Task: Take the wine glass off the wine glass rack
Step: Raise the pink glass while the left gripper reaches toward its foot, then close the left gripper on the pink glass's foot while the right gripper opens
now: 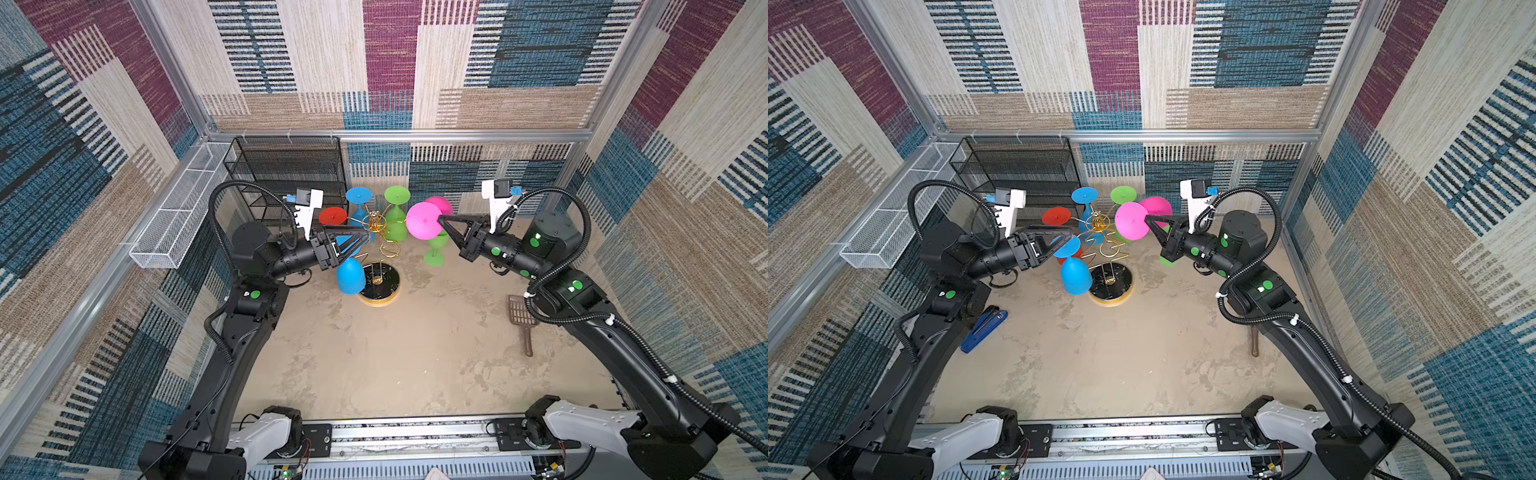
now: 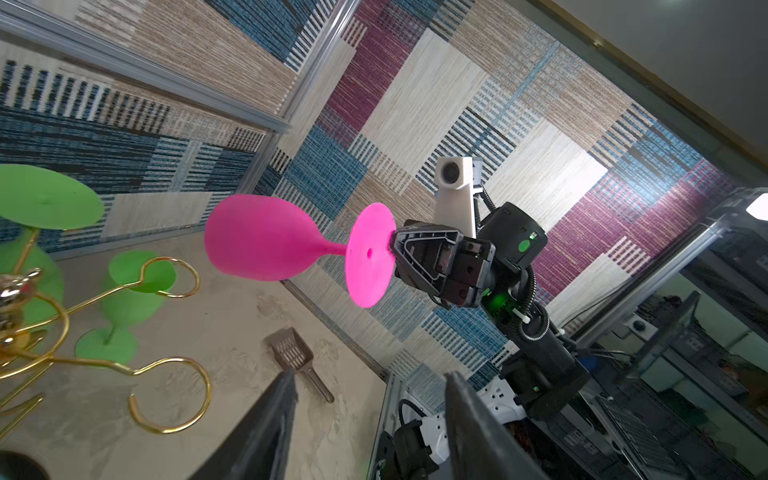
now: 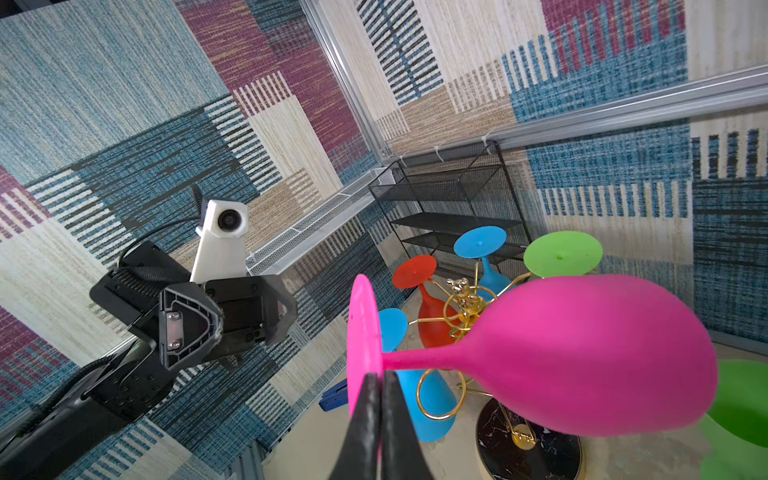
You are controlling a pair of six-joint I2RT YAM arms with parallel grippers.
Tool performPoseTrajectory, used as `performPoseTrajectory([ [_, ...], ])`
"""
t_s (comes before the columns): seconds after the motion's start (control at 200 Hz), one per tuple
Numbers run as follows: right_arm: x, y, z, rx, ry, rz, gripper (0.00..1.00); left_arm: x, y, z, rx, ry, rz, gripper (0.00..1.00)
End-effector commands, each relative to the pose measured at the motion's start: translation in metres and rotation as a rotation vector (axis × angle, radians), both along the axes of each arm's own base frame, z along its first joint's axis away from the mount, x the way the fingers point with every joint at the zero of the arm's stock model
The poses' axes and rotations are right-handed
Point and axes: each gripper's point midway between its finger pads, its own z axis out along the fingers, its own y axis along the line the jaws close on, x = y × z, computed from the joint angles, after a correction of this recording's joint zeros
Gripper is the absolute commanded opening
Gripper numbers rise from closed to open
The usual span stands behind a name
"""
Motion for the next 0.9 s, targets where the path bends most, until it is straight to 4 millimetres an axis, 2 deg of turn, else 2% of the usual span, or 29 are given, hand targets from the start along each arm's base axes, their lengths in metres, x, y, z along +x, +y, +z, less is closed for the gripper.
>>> performPoseTrajectory([
  [0.0,-0.01,0.007,0.013,-0.007,-0.078,0.065,0.0,-0.003,-0.013,0.009,-0.01,-0.031,-0.049,0.58],
  [0.316,-0.021,0.013,0.017,0.014,-0.087,0.136,0.0,0.007,-0.048,0.009,-0.024,-0.027,-0.134,0.54],
  [0.541,-0.024,0.018,0.013,0.026,-0.075,0.162,0.0,0.004,-0.07,0.009,-0.024,-0.032,-0.2,0.48],
  [0.896,-0.021,0.024,0.01,0.03,-0.064,0.178,0.0,0.004,-0.078,0.011,-0.045,-0.028,-0.236,0.17],
])
